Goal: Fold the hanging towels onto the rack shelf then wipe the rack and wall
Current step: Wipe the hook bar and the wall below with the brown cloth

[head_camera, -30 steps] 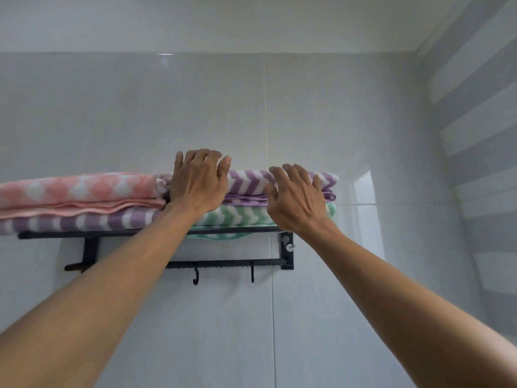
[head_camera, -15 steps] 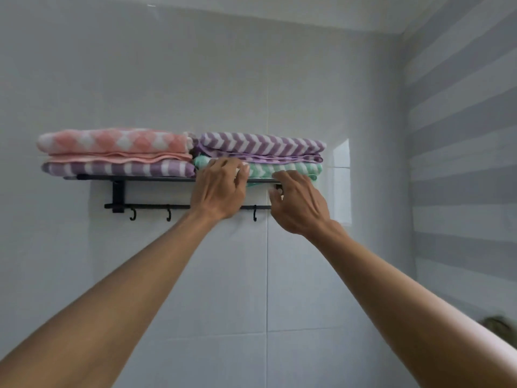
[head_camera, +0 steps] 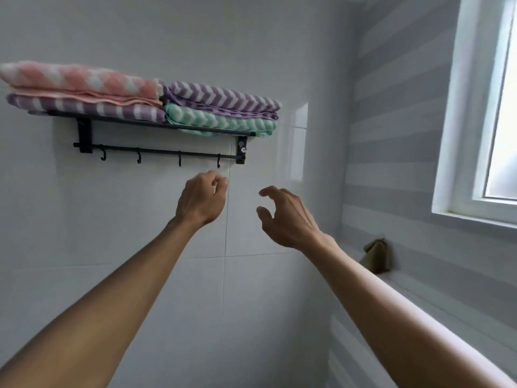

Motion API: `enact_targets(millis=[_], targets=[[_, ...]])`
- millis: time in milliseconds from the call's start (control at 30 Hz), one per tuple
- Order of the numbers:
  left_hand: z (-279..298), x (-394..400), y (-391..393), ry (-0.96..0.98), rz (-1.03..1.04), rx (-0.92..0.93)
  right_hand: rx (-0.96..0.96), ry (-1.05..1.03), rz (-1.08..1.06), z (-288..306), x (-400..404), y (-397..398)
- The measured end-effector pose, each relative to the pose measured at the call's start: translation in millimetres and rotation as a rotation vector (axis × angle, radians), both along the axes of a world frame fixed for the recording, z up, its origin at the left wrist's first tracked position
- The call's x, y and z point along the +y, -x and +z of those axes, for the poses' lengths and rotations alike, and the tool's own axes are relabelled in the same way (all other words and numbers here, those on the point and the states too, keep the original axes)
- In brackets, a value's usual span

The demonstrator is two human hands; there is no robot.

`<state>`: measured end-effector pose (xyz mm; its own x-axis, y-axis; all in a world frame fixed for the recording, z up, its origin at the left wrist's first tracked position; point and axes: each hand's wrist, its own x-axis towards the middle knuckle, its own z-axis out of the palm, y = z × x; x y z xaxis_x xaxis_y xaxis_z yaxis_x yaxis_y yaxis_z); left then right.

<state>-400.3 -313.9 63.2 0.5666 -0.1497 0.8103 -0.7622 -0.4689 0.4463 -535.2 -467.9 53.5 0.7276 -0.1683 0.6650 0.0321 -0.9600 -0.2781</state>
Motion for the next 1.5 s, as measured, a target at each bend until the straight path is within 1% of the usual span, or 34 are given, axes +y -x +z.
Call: enact_targets(millis=[67,200,300,467,667,833,1067,1200,1500], targets=[[-35.9,-15.2,19.9,-0.015,-0.047,0.1,0.064,-0.067,-0.024,-34.5,-5.4,31.3],[-125.4,-48.1,81.4,-0.115,-0.173,0.359,0.191,-0.245,-0.11,-113.9,-25.7,95.9],[-172.6,-65.8,123.2,-0.205,-0.258,0.454,0.244,-0.389,-0.18,-153.4,-39.7,141.9],[-224.0,-86.3,160.2,-0.295,-0.351,0.56,0.204,-0.753,-0.262,-212.0,-54.3,192.7],[-242.2,-137.6,143.6,-0.336,-0.439,0.606,0.128,-0.98,-0.367,-243.5,-100.7,184.3],[-245.4,-198.3,93.1,-0.328,-0.51,0.602,0.071,-1.005,-0.422,-244.8,-149.9,140.6],[-224.1,-278.8,0.0,-0.368,-0.626,0.621,-0.019,-1.016,-0.525,-209.1,-222.0,45.6],[-214.1,-323.4,-42.1,-0.329,-0.674,0.63,-0.054,-1.004,-0.59,-202.3,-252.2,6.5],[-226.5,-420.2,-84.8,-0.291,-0.777,0.705,-0.084,-0.89,-0.727,-187.9,-323.9,-44.2]])
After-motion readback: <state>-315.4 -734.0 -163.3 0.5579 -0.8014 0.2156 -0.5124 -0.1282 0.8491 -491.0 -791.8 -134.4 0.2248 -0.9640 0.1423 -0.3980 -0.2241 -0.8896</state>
